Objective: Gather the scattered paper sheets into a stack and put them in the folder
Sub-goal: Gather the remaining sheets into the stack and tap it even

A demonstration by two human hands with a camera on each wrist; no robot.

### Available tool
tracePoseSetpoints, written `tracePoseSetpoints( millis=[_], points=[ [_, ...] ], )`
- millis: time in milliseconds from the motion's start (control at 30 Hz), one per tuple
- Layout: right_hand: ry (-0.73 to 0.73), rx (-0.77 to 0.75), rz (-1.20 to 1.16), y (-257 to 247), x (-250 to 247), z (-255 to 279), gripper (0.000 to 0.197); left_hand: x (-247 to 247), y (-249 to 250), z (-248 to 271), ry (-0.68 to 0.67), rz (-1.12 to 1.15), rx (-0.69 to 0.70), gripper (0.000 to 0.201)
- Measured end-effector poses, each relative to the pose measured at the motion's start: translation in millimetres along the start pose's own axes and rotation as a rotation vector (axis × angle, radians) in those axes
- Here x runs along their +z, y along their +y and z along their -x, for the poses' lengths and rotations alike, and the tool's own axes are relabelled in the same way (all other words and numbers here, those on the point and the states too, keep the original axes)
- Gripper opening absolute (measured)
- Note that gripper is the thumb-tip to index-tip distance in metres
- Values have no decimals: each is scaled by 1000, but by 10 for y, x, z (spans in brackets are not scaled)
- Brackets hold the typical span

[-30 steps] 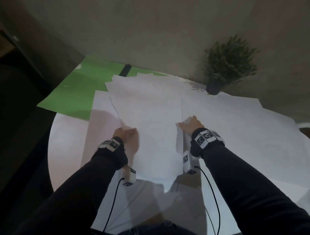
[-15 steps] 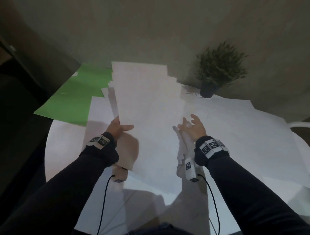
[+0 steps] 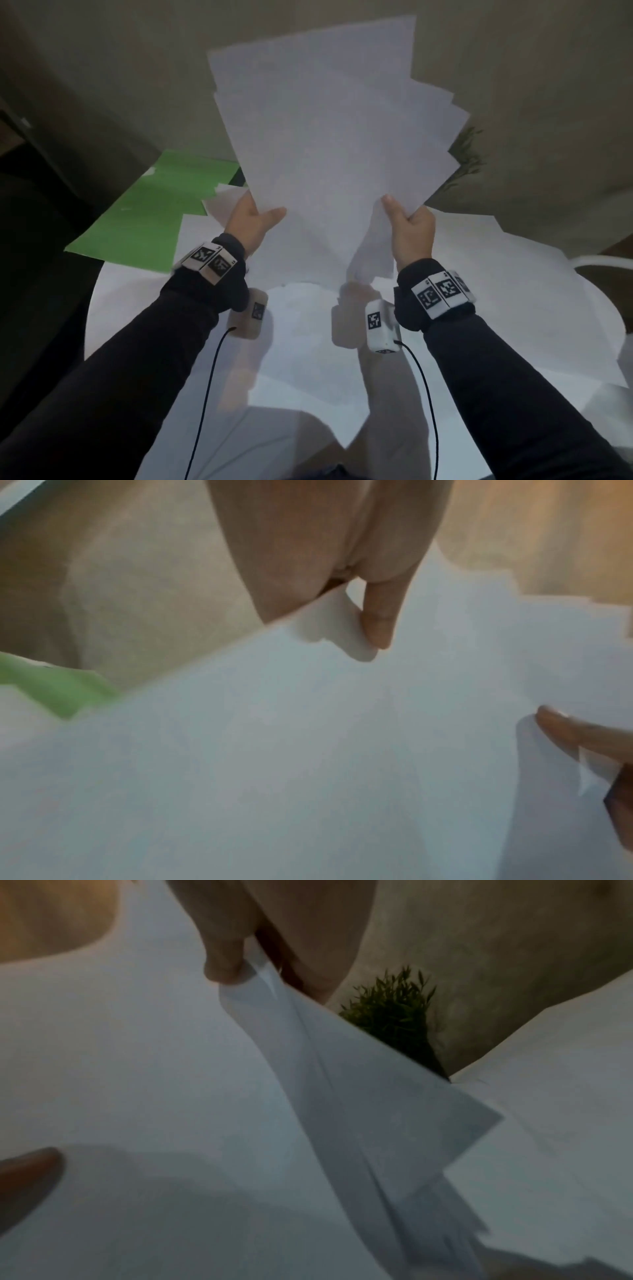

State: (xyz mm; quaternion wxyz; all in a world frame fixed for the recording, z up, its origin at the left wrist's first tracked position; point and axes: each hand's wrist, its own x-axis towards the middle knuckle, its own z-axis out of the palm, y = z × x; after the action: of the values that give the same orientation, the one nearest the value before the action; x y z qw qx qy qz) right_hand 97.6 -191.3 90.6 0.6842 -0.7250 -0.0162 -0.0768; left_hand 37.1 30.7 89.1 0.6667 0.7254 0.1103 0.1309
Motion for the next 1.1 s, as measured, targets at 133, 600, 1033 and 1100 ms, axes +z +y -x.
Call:
tracePoseSetpoints(
  millis=[133, 600, 1033, 1100],
  points=[
    [127, -38, -126, -120, 43, 51, 36, 58, 54, 18, 71, 88, 70, 33],
    [26, -80, -122, -237, 70, -1, 43, 150, 68, -1, 243, 191, 109, 29],
    [4, -47, -45, -179, 39, -17, 46, 135, -118, -4, 219, 168, 71, 77],
    [-70, 96, 49, 44, -17, 61, 42, 128, -255, 26, 177, 128, -19, 64]
  ],
)
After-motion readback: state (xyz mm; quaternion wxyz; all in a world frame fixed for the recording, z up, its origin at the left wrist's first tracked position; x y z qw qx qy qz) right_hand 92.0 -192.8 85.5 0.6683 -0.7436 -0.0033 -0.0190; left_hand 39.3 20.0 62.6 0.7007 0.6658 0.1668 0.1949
